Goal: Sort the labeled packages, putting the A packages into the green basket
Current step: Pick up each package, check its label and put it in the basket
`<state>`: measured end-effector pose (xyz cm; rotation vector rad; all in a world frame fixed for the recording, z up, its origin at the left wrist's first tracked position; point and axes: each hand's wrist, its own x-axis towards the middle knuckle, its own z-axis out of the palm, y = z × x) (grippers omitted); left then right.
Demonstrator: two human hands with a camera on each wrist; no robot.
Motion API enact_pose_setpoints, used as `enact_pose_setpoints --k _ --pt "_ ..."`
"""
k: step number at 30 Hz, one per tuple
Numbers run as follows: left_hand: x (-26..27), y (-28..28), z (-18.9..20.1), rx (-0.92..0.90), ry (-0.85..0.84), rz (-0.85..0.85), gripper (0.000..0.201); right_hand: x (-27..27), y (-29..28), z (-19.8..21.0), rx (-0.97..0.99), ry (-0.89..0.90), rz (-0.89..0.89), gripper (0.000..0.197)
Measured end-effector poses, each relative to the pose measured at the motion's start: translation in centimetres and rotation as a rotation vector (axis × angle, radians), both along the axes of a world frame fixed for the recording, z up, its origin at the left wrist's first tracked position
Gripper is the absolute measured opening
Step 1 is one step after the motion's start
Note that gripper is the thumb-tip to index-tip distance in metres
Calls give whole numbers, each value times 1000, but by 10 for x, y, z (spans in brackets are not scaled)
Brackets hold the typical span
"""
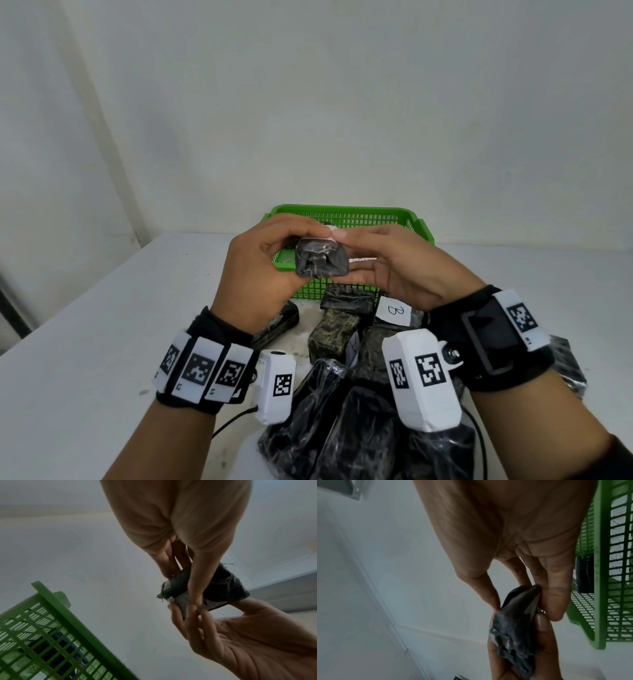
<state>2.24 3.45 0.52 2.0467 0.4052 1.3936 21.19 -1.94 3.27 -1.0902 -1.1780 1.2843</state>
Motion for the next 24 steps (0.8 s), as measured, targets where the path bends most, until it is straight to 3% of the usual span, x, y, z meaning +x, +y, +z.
enact_pose_setpoints --k 5,9,11,14,16,18,21,24 --pt "-3 2 3 -44 52 -24 57 -1 0 2 0 90 -30 24" --pt "-2 0 3 4 76 -28 52 -3 0 2 4 87 -45 36" --pt "-1 0 2 9 82 -27 57 -5 0 1 11 97 -73 32" --pt "-1 1 1 -88 69 -47 72 -7 0 1 9 170 -123 18" --pt "-2 1 1 -177 47 -77 75 -5 1 3 39 238 -174 19" --pt "-3 1 3 -246 32 -70 66 0 3 4 75 273 -234 21" --pt "2 -2 9 -372 -24 -65 38 4 5 2 90 234 -276 25" --pt "13 -4 12 -359 9 6 40 6 3 1 83 80 -293 24"
